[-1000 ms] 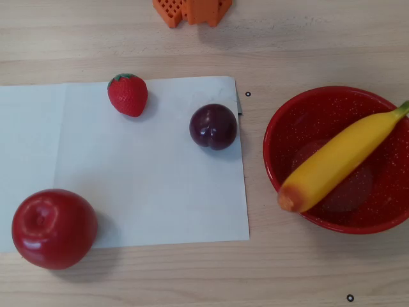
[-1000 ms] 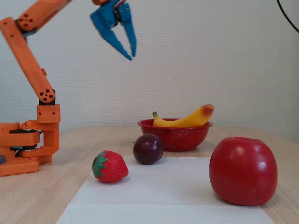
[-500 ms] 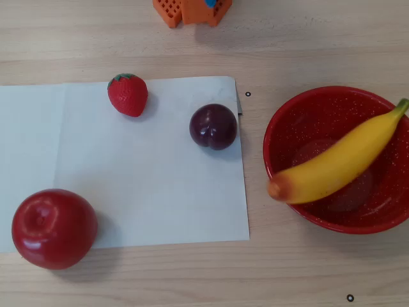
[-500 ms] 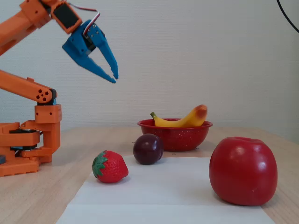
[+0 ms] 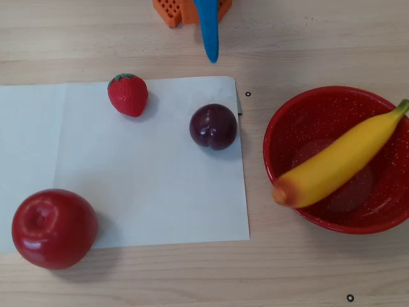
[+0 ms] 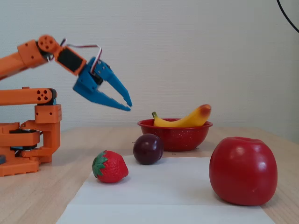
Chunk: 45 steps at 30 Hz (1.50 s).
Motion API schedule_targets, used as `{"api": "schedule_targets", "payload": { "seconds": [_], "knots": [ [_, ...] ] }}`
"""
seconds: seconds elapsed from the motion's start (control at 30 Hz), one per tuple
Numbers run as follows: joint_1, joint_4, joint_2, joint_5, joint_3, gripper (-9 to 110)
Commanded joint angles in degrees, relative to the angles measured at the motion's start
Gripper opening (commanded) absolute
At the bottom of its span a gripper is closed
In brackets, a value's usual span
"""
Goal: Grasp the banana and put it in the red bowl
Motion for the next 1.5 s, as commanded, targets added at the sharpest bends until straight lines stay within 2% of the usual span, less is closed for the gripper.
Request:
{"api": "schedule_targets", "payload": {
  "seconds": [0.0, 0.3, 0.7, 0.87, 1.47],
  "knots": [
    [-3.25, -7.21, 1.93, 0.35, 0.53, 0],
    [-3.96, -33.93, 7.91, 2.29, 23.12, 0],
    [-5.27, -10.99, 8.0, -2.9, 23.12, 0],
    [-5.27, -5.62, 8.0, -3.52, 23.12, 0],
    [-5.27, -2.46, 7.91, -4.66, 23.12, 0]
  ]
}}
